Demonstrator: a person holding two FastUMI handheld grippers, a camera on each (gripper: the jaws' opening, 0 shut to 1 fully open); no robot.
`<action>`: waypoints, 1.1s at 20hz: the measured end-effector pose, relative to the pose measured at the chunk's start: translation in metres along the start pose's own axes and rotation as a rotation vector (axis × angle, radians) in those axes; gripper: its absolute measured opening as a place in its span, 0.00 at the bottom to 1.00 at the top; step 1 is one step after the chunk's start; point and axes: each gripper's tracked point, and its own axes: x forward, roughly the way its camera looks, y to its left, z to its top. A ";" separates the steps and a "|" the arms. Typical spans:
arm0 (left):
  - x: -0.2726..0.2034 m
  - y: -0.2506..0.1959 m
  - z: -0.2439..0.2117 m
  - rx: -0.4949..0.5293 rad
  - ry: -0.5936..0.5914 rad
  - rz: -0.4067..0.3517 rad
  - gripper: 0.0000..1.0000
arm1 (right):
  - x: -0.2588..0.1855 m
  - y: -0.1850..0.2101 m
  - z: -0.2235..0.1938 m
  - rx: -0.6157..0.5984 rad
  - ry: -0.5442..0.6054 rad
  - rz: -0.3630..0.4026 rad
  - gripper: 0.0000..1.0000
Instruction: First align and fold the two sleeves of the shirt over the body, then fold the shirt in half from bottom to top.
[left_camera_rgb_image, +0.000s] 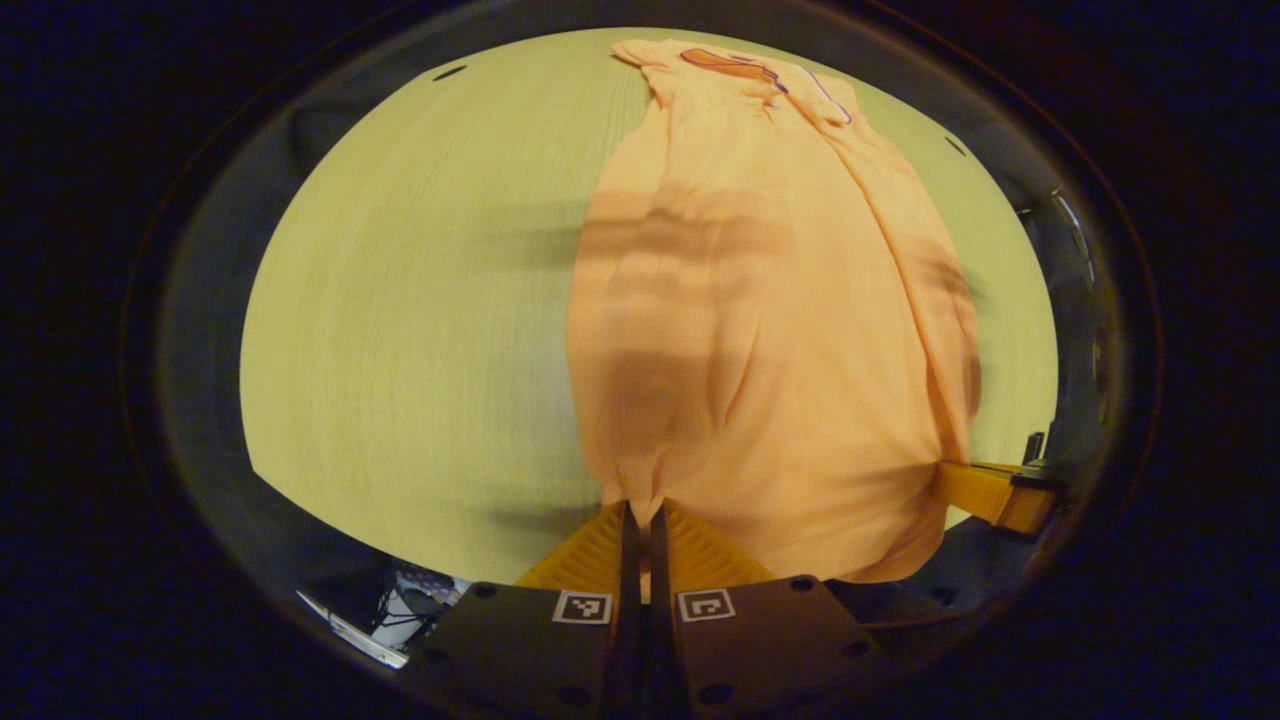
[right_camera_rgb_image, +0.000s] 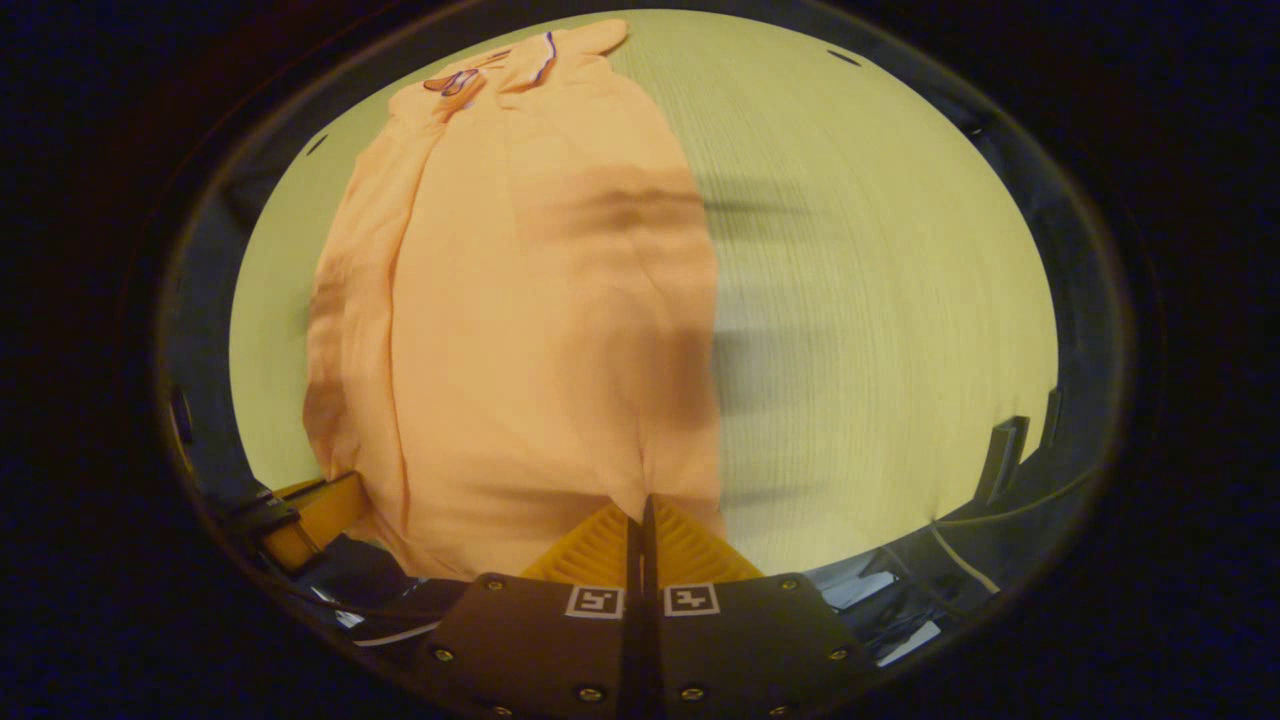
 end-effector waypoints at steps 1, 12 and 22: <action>-0.004 0.000 0.005 -0.002 -0.010 -0.002 0.10 | -0.003 0.001 0.004 -0.001 -0.007 0.001 0.00; -0.033 -0.002 0.112 0.003 -0.110 -0.022 0.10 | -0.043 0.021 0.092 -0.002 -0.121 0.028 0.01; -0.040 0.001 0.242 0.070 -0.181 -0.013 0.10 | -0.069 0.042 0.219 -0.050 -0.215 0.047 0.00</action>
